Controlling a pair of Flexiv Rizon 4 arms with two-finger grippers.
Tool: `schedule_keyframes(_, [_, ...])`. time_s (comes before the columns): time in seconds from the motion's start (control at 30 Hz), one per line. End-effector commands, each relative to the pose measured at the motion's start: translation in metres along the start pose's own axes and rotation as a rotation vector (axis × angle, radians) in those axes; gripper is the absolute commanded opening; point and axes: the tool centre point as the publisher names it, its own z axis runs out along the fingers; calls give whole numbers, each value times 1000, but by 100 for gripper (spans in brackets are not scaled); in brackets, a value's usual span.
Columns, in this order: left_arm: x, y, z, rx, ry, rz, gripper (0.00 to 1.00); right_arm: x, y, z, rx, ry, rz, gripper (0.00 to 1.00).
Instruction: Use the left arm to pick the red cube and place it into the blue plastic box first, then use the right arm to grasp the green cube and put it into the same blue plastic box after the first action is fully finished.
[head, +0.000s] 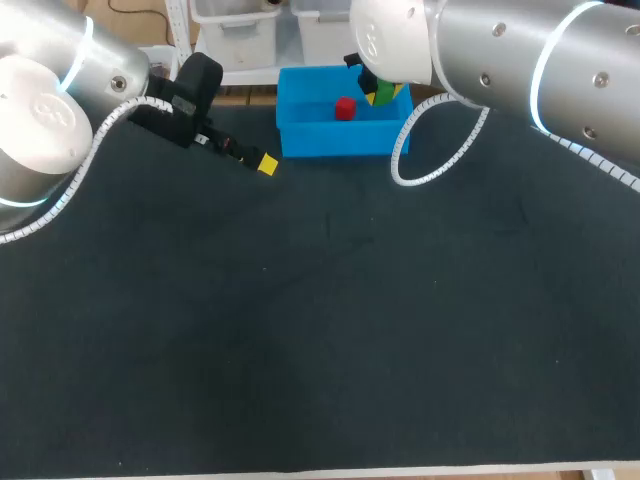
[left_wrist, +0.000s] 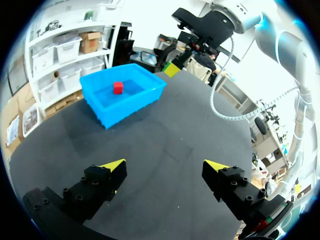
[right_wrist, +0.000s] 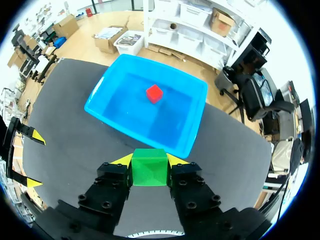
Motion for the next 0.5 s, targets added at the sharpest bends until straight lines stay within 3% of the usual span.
schedule_keyframes(0.03, [1, 1, 0, 3, -6, 3, 100, -22, -8, 9, -39, 15, -19, 0])
schedule_keyframes(0.5, [1, 1, 0, 3, -6, 3, 100, -61, -20, 31, -156, -26, -105, 0])
